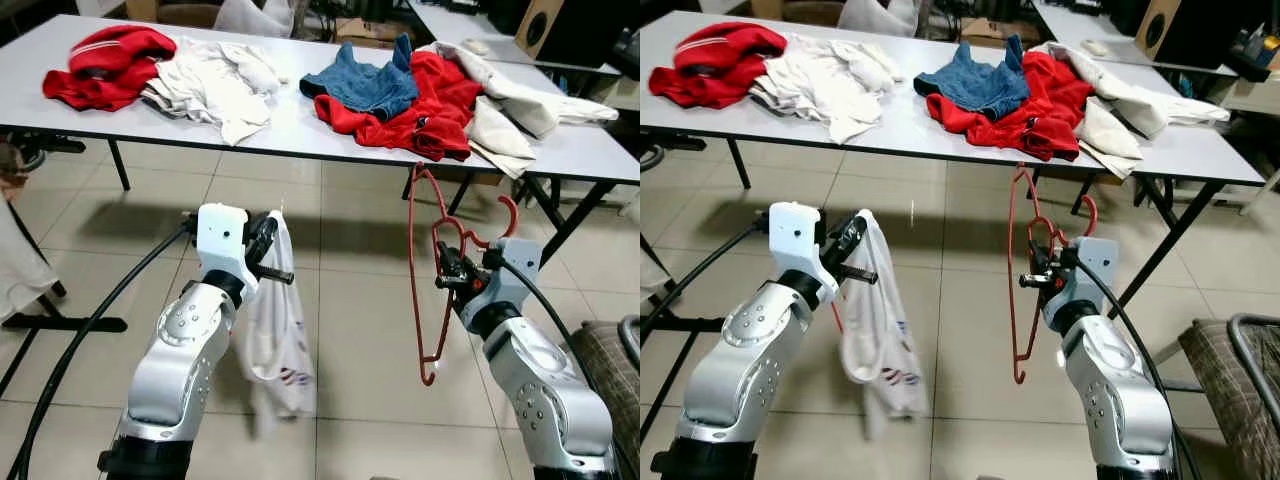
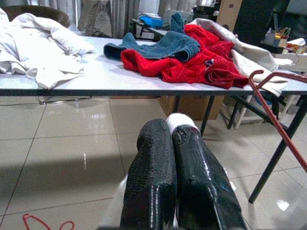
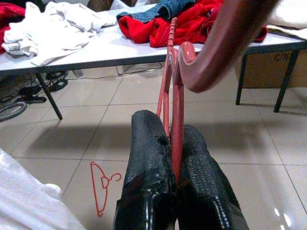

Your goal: Hang hanger

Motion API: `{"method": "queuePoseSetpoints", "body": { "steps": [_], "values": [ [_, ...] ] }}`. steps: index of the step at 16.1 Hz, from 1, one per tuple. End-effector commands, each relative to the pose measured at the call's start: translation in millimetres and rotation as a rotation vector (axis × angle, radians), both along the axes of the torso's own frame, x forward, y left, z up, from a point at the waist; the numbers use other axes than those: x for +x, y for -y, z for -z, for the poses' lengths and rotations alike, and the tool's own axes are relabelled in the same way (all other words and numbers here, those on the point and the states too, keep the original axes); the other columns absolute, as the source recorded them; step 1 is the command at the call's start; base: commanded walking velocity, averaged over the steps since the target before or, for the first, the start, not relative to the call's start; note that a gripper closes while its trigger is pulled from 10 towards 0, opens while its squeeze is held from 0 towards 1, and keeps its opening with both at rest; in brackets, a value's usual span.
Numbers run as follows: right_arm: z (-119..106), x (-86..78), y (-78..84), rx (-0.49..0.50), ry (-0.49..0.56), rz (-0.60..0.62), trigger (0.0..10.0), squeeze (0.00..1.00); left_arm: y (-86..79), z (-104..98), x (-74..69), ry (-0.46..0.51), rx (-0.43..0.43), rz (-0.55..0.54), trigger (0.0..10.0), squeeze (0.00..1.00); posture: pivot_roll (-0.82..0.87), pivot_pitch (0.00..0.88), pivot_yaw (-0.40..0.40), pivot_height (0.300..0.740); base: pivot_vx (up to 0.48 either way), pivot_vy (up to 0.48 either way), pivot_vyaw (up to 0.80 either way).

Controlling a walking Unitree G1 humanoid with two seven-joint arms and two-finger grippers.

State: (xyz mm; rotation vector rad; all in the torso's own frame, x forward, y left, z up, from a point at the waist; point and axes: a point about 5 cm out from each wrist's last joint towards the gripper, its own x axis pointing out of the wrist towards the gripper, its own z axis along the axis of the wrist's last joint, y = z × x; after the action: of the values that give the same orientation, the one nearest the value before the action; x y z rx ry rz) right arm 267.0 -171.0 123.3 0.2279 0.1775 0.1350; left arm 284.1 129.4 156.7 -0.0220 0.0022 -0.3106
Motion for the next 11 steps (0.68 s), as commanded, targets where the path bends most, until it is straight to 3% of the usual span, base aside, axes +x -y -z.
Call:
{"method": "queuePoseSetpoints", "body": {
  "steps": [1,4,11],
  "values": [
    [-4.4,0.1,1.7,-0.009,0.01,-0.005,10.0,0.0,2.9,-8.0,2.0,0.036,-0.003,0.02,10.0,0.0,-0.08,0.0,-0.058,0.71,0.398,0.0,-0.74],
    [-7.9,0.9,2.3,-0.005,0.028,0.001,10.0,0.0,3.1,-8.3,2.3,0.037,-0.005,0.024,10.0,0.0,-0.08,0.0,-0.058,0.71,0.398,0.0,-0.8],
    [-14.0,1.8,0.1,-0.023,0.074,-0.019,10.0,0.0,2.8,-8.4,3.6,0.038,0.014,0.037,10.0,0.0,-0.08,0.0,-0.051,0.71,0.397,0.0,0.0]
  ]
}}
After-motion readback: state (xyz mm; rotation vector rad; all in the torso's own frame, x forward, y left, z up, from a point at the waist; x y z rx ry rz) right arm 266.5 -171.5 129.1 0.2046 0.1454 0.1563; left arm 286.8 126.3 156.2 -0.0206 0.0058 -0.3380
